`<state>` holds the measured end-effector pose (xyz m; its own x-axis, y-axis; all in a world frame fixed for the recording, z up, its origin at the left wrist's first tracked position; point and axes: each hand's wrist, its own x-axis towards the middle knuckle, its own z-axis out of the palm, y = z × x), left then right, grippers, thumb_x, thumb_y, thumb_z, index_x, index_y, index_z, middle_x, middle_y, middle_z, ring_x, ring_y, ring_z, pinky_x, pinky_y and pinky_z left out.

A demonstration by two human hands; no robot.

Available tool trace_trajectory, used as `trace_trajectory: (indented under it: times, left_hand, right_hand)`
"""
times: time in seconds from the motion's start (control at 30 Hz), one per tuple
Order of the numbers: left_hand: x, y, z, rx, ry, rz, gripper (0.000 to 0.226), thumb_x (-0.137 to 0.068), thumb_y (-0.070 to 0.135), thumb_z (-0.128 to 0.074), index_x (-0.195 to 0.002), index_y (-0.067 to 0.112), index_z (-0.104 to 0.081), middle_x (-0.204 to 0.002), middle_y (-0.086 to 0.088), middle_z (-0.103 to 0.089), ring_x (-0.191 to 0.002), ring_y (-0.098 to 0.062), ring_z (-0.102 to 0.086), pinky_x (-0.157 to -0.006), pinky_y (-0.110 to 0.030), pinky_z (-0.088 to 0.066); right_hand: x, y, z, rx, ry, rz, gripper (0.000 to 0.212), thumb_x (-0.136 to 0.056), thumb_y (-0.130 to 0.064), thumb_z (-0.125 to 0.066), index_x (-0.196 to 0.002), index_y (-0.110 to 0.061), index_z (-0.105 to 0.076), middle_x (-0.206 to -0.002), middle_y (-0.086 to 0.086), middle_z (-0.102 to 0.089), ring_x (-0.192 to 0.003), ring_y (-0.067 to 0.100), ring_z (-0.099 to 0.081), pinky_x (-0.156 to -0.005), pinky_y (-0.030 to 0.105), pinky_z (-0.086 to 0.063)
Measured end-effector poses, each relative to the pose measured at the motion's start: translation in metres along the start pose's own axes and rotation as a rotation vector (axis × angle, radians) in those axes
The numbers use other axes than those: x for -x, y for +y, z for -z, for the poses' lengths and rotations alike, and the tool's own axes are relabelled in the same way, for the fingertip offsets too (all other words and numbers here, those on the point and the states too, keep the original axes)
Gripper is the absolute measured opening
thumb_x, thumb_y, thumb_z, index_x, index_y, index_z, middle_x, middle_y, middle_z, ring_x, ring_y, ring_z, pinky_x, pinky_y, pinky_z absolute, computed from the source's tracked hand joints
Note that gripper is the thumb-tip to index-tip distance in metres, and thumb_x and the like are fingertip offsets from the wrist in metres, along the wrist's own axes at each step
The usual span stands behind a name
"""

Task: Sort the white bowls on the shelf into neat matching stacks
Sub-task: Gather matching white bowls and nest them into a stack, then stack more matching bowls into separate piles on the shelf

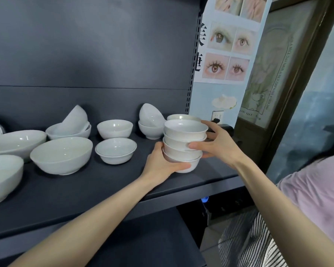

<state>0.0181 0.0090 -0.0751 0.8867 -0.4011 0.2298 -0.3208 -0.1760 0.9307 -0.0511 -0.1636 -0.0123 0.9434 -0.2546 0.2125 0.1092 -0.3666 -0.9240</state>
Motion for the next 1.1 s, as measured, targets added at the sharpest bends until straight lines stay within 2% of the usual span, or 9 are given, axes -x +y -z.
trace_trajectory:
  times: [0.13,0.2,0.4,0.53,0.67,0.8,0.97,1.1]
  left_hand:
    - [-0.003,-0.002,0.0,-0.003,-0.025,0.003,0.097,-0.038,0.051,-0.082,-0.123,0.024,-0.043,-0.116,0.012,-0.06,-0.108,-0.012,-0.059,-0.093,-0.037,-0.051]
    - [-0.003,-0.002,0.001,-0.01,-0.028,0.0,0.101,-0.037,0.053,-0.08,-0.126,0.024,-0.042,-0.118,0.011,-0.06,-0.11,-0.013,-0.058,-0.094,-0.037,-0.05]
    - [-0.004,-0.003,0.004,-0.03,-0.072,-0.001,0.086,-0.06,0.034,-0.088,-0.129,0.023,-0.038,-0.121,0.011,-0.057,-0.112,-0.012,-0.056,-0.091,-0.03,-0.048]
    - [-0.005,-0.002,0.01,-0.103,-0.122,0.007,0.093,-0.058,0.043,-0.085,-0.135,0.024,-0.035,-0.128,0.011,-0.055,-0.116,-0.013,-0.055,-0.099,-0.037,-0.047]
    - [-0.004,0.007,0.023,-0.267,-0.165,-0.015,0.075,-0.068,0.034,-0.083,-0.131,0.021,-0.046,-0.125,0.007,-0.059,-0.111,-0.014,-0.058,-0.097,-0.035,-0.047]
    - [0.003,0.024,0.04,-0.509,-0.186,-0.06,0.058,-0.073,0.032,-0.079,-0.123,0.016,-0.054,-0.113,0.004,-0.057,-0.103,-0.016,-0.056,-0.091,-0.031,-0.047]
    - [0.015,0.047,0.076,-0.776,-0.162,-0.122,0.055,-0.079,0.037,-0.073,-0.125,0.013,-0.055,-0.119,-0.006,-0.061,-0.111,-0.022,-0.054,-0.097,-0.037,-0.045]
    - [0.031,0.074,0.12,-0.976,-0.053,-0.215,0.043,-0.084,0.037,-0.067,-0.118,0.012,-0.058,-0.117,-0.005,-0.063,-0.113,-0.027,-0.054,-0.093,-0.039,-0.044]
  right_hand:
    - [-0.004,0.002,-0.001,0.02,0.004,-0.005,0.094,-0.064,-0.019,-0.087,-0.143,-0.023,-0.037,-0.12,0.001,-0.064,-0.105,0.018,-0.066,-0.077,0.043,-0.06]
    - [-0.006,0.003,-0.001,0.016,0.001,-0.009,0.093,-0.065,-0.019,-0.087,-0.143,-0.024,-0.036,-0.12,0.0,-0.064,-0.104,0.018,-0.066,-0.078,0.043,-0.06]
    - [-0.006,0.004,-0.002,0.022,-0.006,-0.002,0.092,-0.067,-0.02,-0.085,-0.144,-0.025,-0.035,-0.122,-0.001,-0.063,-0.104,0.014,-0.066,-0.082,0.044,-0.059]
    - [-0.004,0.002,-0.004,0.027,-0.027,-0.008,0.093,-0.069,-0.022,-0.084,-0.146,-0.026,-0.031,-0.127,-0.003,-0.058,-0.108,0.013,-0.063,-0.083,0.041,-0.058]
    - [-0.001,-0.005,-0.002,0.115,-0.041,0.015,0.086,-0.069,-0.029,-0.084,-0.139,-0.031,-0.035,-0.132,-0.006,-0.053,-0.11,0.013,-0.06,-0.089,0.037,-0.055]
    - [0.006,-0.019,0.004,0.333,-0.048,0.039,0.104,-0.067,-0.041,-0.083,-0.15,-0.022,-0.022,-0.136,-0.01,-0.043,-0.124,0.012,-0.047,-0.102,0.031,-0.04]
    - [0.011,-0.053,-0.004,0.615,-0.02,0.167,0.073,-0.077,-0.043,-0.075,-0.138,-0.016,-0.045,-0.135,0.0,-0.05,-0.121,0.017,-0.047,-0.089,0.025,-0.034]
    - [0.01,-0.084,-0.027,0.753,-0.046,0.284,0.058,-0.085,-0.035,-0.069,-0.135,-0.013,-0.05,-0.137,0.002,-0.053,-0.124,0.02,-0.048,-0.088,0.021,-0.032]
